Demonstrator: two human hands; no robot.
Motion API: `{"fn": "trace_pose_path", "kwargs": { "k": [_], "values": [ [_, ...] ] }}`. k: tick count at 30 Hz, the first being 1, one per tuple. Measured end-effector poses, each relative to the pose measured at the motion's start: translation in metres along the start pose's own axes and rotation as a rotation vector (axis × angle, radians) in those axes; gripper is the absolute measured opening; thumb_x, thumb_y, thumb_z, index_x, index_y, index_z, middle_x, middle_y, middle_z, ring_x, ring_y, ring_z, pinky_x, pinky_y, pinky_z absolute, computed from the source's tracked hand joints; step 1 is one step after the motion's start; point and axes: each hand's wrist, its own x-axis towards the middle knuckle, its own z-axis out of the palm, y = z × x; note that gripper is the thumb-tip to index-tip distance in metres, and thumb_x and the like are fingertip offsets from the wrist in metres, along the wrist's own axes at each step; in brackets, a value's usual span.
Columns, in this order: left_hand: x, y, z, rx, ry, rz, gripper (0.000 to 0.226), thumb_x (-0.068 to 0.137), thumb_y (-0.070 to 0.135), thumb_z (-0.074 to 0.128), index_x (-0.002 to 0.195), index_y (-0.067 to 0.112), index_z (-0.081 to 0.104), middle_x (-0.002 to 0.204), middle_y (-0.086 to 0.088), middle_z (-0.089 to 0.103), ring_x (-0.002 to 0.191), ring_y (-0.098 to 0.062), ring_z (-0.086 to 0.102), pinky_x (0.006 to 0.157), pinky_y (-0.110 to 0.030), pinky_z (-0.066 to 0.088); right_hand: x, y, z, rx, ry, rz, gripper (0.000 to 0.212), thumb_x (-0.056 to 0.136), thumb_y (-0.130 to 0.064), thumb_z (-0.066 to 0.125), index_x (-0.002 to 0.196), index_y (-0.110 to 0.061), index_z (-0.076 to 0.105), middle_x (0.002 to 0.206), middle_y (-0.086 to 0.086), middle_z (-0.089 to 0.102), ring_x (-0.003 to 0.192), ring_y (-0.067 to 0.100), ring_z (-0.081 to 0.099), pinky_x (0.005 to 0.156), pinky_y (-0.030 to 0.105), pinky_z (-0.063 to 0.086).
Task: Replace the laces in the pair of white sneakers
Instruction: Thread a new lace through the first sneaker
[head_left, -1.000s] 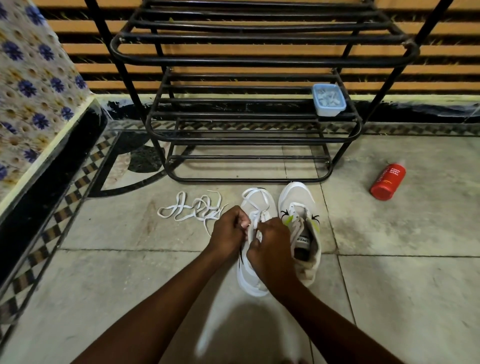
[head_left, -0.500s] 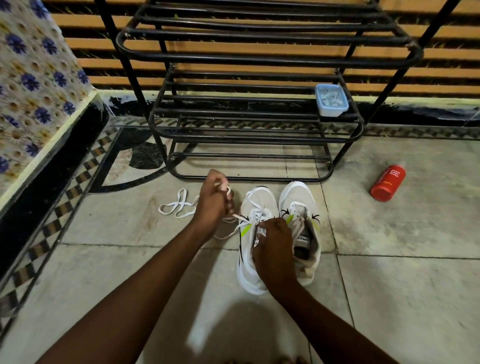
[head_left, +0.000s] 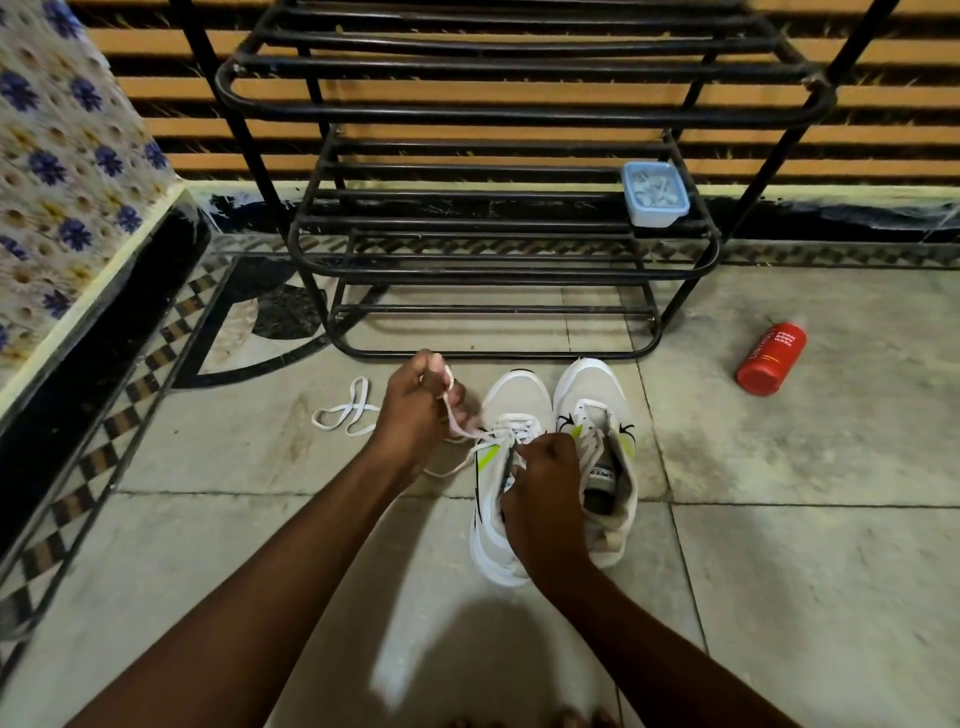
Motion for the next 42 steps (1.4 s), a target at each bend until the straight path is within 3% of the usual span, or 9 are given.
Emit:
{"fn": "trace_pose_path", "kwargs": {
  "k": [5,7,13,16,19,24,31,37,42],
  "values": [
    [0.000,-0.011,-0.014,1.203,-0.413,0.439,0.027,0.106,0.043,0.048,0.122,0.025,0.062,0.096,0.011,0.067,0.086,-0.010,0.060,0.078,-0.030,0.048,-0.002,0.001,0.000,0.123,0.057,0.104,0.028,0.083,0.004,0.057,0.104,-0.015,0.051,0.110,0.008,0.049,0.098,0.021,0.051,0.081,0.009,0.042],
    [0.002,-0.008,-0.009,1.330,-0.477,0.412,0.027,0.100,0.046,0.058,0.113,0.028,0.073,0.098,0.011,0.069,0.094,-0.015,0.054,0.085,-0.038,0.048,-0.003,0.002,-0.001,0.128,0.066,0.137,0.026,0.084,0.003,0.057,0.104,-0.012,0.051,0.110,0.008,0.048,0.096,0.022,0.050,0.078,0.007,0.040],
    [0.007,0.009,-0.007,1.220,-0.320,0.489,0.007,0.081,0.028,0.085,0.087,0.025,0.082,0.076,0.006,0.052,0.085,-0.016,0.046,0.072,-0.037,0.042,0.000,0.001,0.001,-0.088,-0.040,0.074,0.025,0.085,-0.001,0.056,0.108,-0.008,0.049,0.102,0.005,0.051,0.099,0.014,0.049,0.096,0.013,0.034],
    [-0.001,0.013,-0.007,1.228,-0.297,0.564,0.010,0.087,0.012,0.077,0.085,0.021,0.082,0.081,-0.002,0.053,0.087,-0.024,0.047,0.074,-0.043,0.043,0.002,-0.004,-0.001,-0.008,0.007,0.092,0.024,0.082,0.012,0.055,0.099,-0.005,0.049,0.088,-0.002,0.042,0.079,0.004,0.044,0.080,0.006,0.034],
    [-0.001,0.021,-0.005,1.098,-0.077,0.605,0.014,0.088,0.005,0.074,0.082,0.018,0.077,0.088,0.001,0.050,0.091,-0.023,0.044,0.076,-0.037,0.039,0.002,-0.004,0.000,-0.016,0.023,0.058,0.023,0.079,0.015,0.054,0.095,-0.002,0.051,0.091,0.013,0.048,0.091,0.015,0.053,0.085,0.026,0.041],
    [-0.002,0.021,-0.001,0.858,0.000,0.519,0.018,0.096,0.006,0.063,0.082,0.016,0.063,0.086,0.010,0.058,0.088,-0.009,0.054,0.077,-0.029,0.039,0.000,-0.005,0.002,-0.105,0.035,0.059,0.024,0.069,0.012,0.058,0.094,0.011,0.056,0.098,0.029,0.053,0.093,0.047,0.055,0.090,0.055,0.048],
    [-0.012,-0.006,-0.003,0.270,0.021,0.087,0.022,0.106,0.004,0.048,0.085,0.008,0.052,0.060,-0.001,0.065,0.056,-0.018,0.062,0.060,-0.030,0.052,0.001,-0.007,0.000,-0.144,0.012,0.097,0.027,0.072,0.007,0.054,0.099,0.007,0.057,0.109,0.025,0.051,0.099,0.039,0.053,0.096,0.046,0.044],
    [-0.017,-0.026,0.003,0.808,-0.077,0.249,0.017,0.101,0.016,0.061,0.086,0.010,0.065,0.082,0.001,0.064,0.074,-0.010,0.062,0.071,-0.025,0.046,0.000,-0.005,-0.007,0.074,0.024,0.134,0.018,0.083,0.005,0.058,0.098,-0.002,0.051,0.105,0.014,0.046,0.093,0.023,0.045,0.076,0.019,0.032],
    [-0.018,-0.034,0.000,1.118,-0.152,0.174,0.018,0.091,0.011,0.069,0.108,0.017,0.070,0.104,-0.003,0.049,0.088,-0.013,0.056,0.083,-0.023,0.045,-0.001,-0.004,-0.003,0.126,0.060,0.146,0.018,0.087,0.005,0.056,0.104,0.003,0.049,0.102,0.012,0.045,0.086,0.011,0.040,0.074,0.020,0.034]
  ]
}}
